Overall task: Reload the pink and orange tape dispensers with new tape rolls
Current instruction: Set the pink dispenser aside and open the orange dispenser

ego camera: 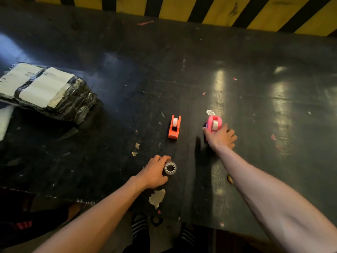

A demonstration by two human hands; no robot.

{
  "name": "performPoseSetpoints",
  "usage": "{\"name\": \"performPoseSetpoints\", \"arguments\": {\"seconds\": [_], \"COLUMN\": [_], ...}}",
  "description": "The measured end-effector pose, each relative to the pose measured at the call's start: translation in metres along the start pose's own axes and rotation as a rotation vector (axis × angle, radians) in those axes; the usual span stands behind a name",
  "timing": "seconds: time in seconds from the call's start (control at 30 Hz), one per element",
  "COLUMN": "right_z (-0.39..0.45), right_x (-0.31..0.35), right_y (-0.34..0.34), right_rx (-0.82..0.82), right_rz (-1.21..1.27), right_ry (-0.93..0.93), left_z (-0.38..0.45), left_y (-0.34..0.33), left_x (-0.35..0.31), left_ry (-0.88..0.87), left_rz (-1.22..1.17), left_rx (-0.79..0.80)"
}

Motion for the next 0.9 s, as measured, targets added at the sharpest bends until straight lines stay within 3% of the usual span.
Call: {"name": "performPoseSetpoints", "arguments": {"seconds": [0.07, 0.1, 0.17, 0.27, 0.37, 0.5, 0.73, 0.9], "right_z": [-0.019, -0.03, -0.044, -0.056, -0.065, -0.073, -0.103, -0.125], "right_x": [0.006, 0.011, 0.026, 0.049, 0.067, 0.076, 0.045, 0.021], "right_y": [0.006, 0.003, -0.014, -0.049, -0.065, -0.07, -0.048, -0.033], "right_rx": [-0.247, -0.285, -0.078, 0.346, 0.534, 0.617, 0.511, 0.641], "right_rz": [0.086, 0.148, 0.298, 0.349, 0.419, 0.597, 0.787, 0.895], "right_ry": [0.186, 0.315, 0.472, 0.395, 0.268, 0.156, 0.061, 0.006], "left_z": [0.008, 0.011, 0.021, 0.042, 0.057, 0.049, 0.024, -0.002], "left_y": [0.018, 0.028, 0.052, 0.073, 0.077, 0.071, 0.055, 0.041], "left_x": [0.005, 0.007, 0.004, -0.007, -0.019, -0.04, -0.025, -0.023], "left_ry": [0.057, 0.086, 0.104, 0.146, 0.16, 0.108, 0.159, 0.158], "left_rz": [-0.098, -0.125, -0.15, -0.339, -0.586, -0.744, -1.088, -1.141], "left_rx": [0.071, 0.046, -0.1, -0.215, -0.192, -0.102, -0.231, -0.185]}}
Point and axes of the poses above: each hand's wrist, its own z-axis towards the middle knuckle, its own y-axis out of the back of the hand, x = y × z, the point moved 4 cm from there along z, towards the middle knuckle, and after that the axes turned 3 degrees about -z, right-handed, at the moved point
